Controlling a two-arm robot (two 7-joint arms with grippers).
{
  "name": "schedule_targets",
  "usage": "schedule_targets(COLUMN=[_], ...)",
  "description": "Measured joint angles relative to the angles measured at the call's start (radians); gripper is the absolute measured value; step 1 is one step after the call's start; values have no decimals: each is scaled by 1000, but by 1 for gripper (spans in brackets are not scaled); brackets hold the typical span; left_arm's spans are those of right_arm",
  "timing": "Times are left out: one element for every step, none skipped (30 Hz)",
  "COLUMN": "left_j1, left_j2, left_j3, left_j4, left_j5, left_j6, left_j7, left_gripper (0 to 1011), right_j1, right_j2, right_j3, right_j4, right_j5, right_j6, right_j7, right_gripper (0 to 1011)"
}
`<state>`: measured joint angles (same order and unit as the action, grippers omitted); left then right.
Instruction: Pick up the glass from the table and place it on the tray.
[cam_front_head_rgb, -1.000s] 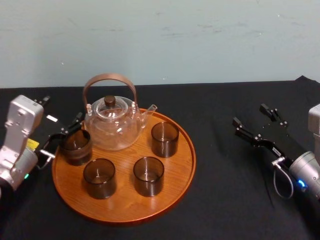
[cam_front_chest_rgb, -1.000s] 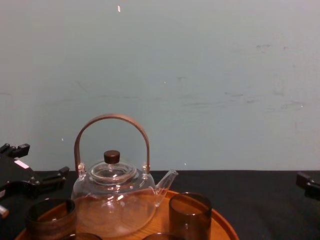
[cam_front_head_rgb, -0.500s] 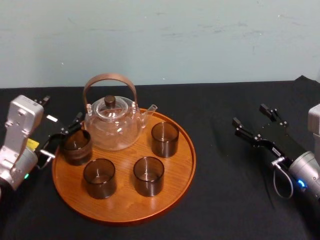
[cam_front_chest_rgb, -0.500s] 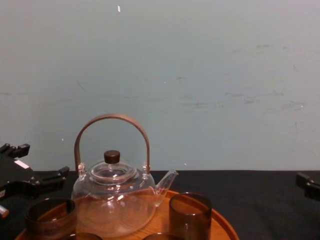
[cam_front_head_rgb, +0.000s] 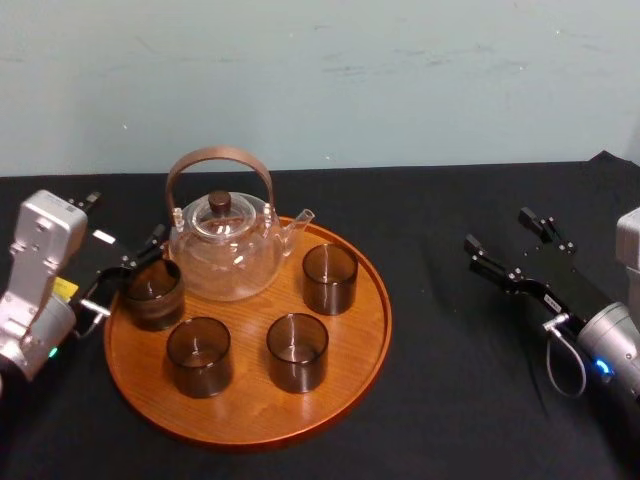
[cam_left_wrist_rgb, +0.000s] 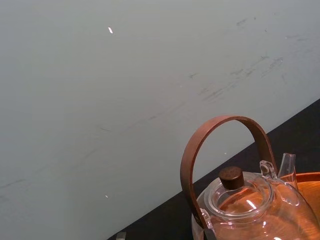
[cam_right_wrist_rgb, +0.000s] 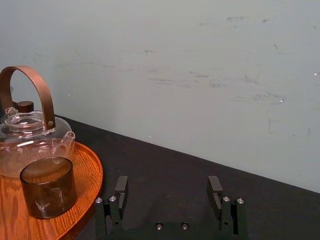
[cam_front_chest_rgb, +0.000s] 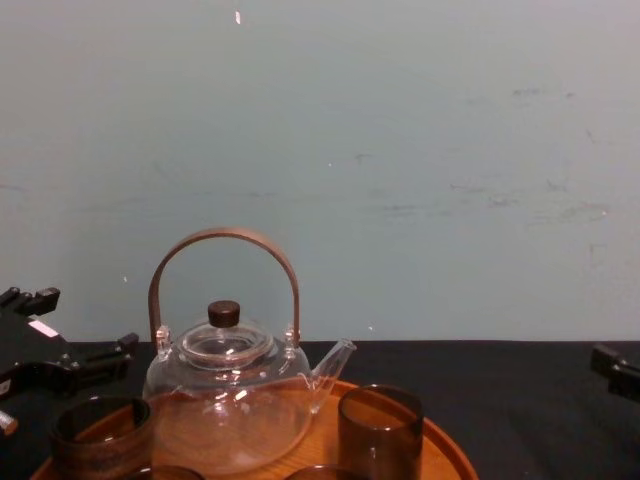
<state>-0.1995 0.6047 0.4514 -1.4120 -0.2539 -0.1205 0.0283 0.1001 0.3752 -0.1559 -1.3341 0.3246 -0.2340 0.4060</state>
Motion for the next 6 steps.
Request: schedule_targets(left_j1=[0, 0, 0, 0, 0, 0], left_j2=[0, 0, 0, 0, 0, 0], left_j3=[0, 0, 0, 0, 0, 0], left_j4=[0, 0, 0, 0, 0, 0], left_j5=[0, 0, 0, 0, 0, 0], left_j6=[0, 0, 0, 0, 0, 0], left_j7=[0, 0, 0, 0, 0, 0], left_gripper=[1002, 1001, 1001, 1001, 1001, 1001], right_j1=[0, 0, 0, 0, 0, 0], right_j2=[0, 0, 0, 0, 0, 0], right_j3=[0, 0, 0, 0, 0, 0], right_j4=[0, 0, 0, 0, 0, 0], right_j5=[0, 0, 0, 0, 0, 0], right_j6=[0, 0, 0, 0, 0, 0], right_j7=[0, 0, 0, 0, 0, 0], right_gripper=[1003, 1002, 1002, 1002, 1003, 1003])
